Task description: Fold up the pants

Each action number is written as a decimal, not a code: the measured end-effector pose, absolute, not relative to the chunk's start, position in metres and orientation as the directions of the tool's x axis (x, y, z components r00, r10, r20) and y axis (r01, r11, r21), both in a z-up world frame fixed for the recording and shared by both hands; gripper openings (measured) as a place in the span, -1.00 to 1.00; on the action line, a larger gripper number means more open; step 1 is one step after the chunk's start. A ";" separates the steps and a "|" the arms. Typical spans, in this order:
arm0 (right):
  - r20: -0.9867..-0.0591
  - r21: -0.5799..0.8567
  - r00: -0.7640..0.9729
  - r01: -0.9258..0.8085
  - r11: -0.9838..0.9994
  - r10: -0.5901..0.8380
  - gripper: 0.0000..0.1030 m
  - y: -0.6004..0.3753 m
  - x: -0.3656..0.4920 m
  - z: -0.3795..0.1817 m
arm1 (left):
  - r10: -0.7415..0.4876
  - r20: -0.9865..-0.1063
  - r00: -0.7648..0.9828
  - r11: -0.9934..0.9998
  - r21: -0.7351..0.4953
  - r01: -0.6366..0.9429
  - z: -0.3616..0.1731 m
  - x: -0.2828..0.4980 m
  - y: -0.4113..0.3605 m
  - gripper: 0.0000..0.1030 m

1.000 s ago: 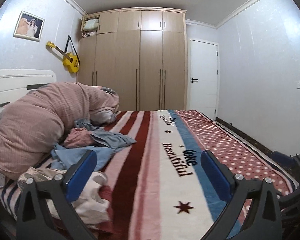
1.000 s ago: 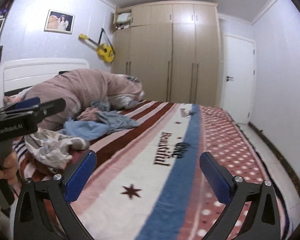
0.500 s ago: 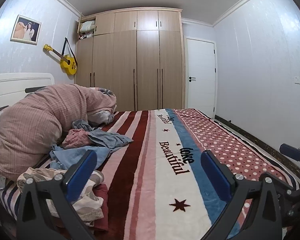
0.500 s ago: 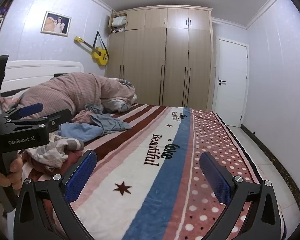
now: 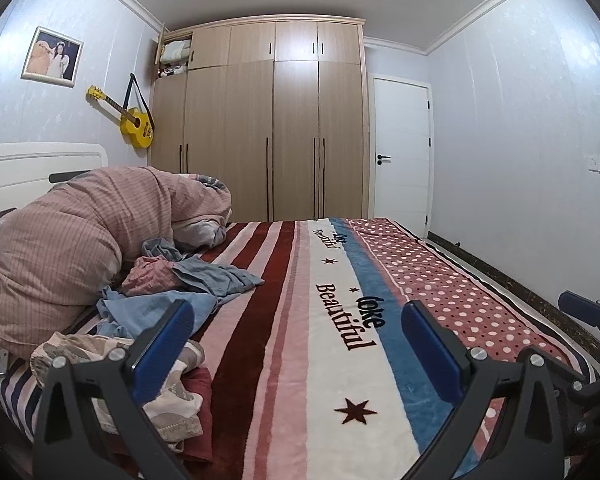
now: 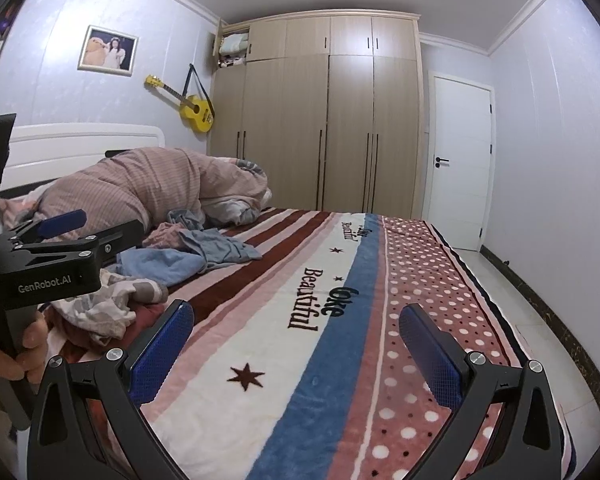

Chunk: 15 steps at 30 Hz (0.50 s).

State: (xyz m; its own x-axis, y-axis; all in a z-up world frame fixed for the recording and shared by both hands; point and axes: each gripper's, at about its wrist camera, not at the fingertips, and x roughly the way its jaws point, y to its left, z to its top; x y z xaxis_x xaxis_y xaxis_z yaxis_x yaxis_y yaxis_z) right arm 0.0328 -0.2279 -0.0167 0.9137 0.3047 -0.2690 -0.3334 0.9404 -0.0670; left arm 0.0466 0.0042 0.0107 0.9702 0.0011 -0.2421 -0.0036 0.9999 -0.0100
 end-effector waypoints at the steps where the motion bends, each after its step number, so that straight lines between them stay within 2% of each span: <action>1: -0.269 -0.066 0.914 -0.333 0.941 0.304 0.99 -0.227 0.033 -0.017 | -0.003 -0.244 0.970 1.000 -0.012 0.000 0.010 0.047 0.005 0.99; 15: -0.265 -0.062 0.917 -0.325 0.944 0.299 0.99 -0.227 0.030 -0.013 | -0.008 -0.250 0.968 1.000 -0.018 0.004 0.008 0.047 0.006 0.99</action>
